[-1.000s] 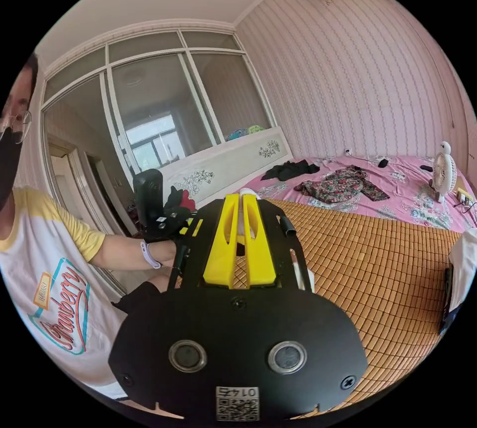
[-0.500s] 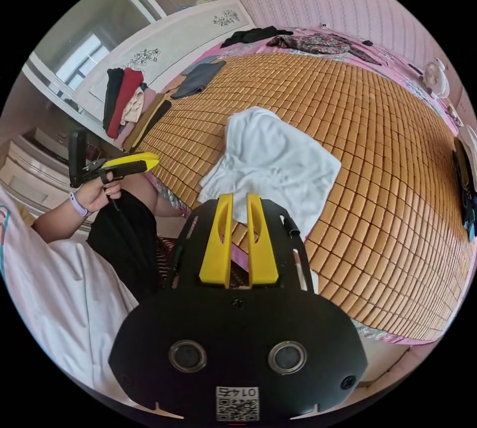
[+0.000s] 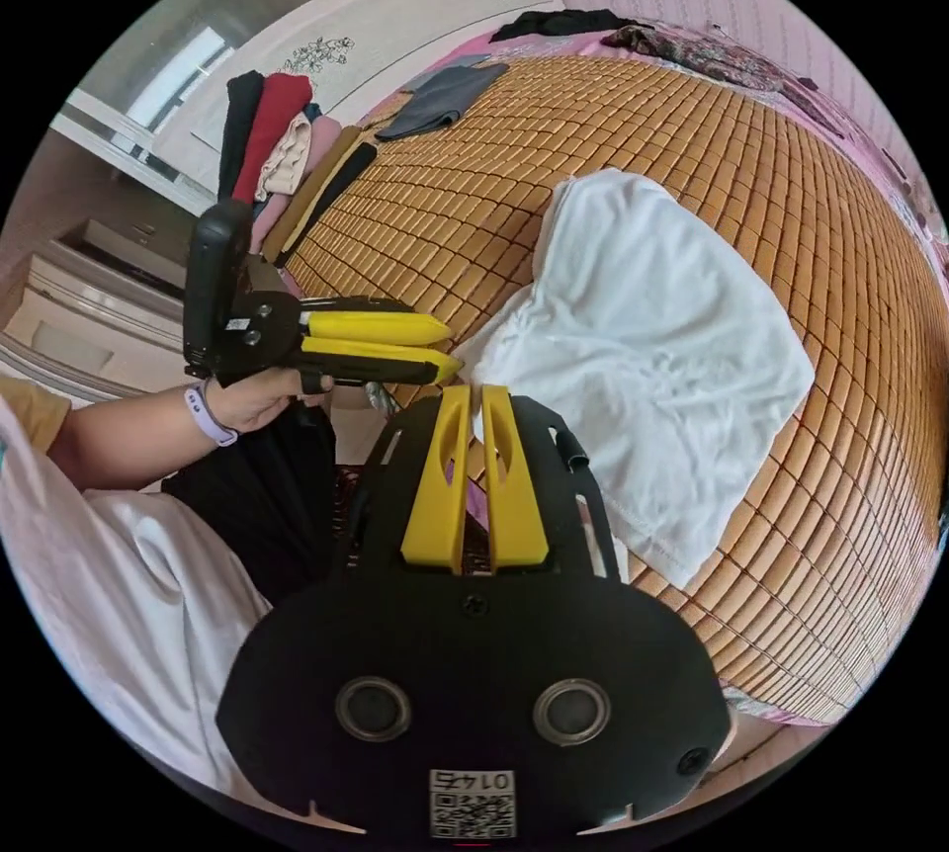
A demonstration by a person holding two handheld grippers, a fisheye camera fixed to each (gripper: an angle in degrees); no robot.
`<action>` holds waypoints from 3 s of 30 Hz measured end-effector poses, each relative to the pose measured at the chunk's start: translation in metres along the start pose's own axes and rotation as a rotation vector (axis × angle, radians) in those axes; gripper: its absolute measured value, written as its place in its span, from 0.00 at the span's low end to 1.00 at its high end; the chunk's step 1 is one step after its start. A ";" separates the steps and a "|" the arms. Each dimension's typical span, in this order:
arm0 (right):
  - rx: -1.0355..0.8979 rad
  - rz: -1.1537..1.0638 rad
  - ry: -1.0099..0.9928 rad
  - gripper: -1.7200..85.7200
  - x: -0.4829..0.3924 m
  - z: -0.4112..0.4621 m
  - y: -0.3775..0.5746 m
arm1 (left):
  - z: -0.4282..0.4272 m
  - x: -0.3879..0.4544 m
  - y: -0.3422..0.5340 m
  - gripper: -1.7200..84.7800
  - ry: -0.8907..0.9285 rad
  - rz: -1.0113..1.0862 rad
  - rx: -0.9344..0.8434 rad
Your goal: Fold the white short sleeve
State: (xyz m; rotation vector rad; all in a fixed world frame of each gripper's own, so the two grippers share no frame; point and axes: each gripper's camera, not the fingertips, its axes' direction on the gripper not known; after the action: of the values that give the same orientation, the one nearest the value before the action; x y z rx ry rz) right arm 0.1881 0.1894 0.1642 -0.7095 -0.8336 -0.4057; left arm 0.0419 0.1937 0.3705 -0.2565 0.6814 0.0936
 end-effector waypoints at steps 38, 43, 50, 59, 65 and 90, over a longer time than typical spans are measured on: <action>1.323 -0.335 0.022 0.02 -0.155 -0.482 0.207 | -0.734 0.042 0.102 0.01 0.264 0.239 1.363; 1.422 -0.504 0.034 0.02 -0.195 -0.513 0.251 | -0.789 0.080 0.142 0.01 0.229 0.395 1.497; 1.133 -0.237 0.248 0.02 -0.146 -0.489 0.149 | -0.775 0.057 0.040 0.01 0.115 0.269 1.212; 0.706 0.077 0.244 0.02 -0.039 -0.375 -0.009 | -0.603 -0.061 -0.112 0.01 0.114 -0.233 0.748; 1.098 -0.069 0.192 0.02 -0.073 -0.473 -0.021 | -0.682 -0.026 -0.139 0.01 0.069 -0.075 1.029; 0.414 0.661 0.068 0.03 0.170 -0.186 0.096 | -0.215 -0.137 -0.045 0.01 0.153 -0.280 0.058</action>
State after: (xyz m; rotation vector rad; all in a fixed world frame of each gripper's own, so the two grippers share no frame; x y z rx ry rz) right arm 0.4470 0.1154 0.1718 -0.5393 -0.5495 0.3295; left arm -0.1884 0.0934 0.3059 -0.3033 0.7926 -0.2150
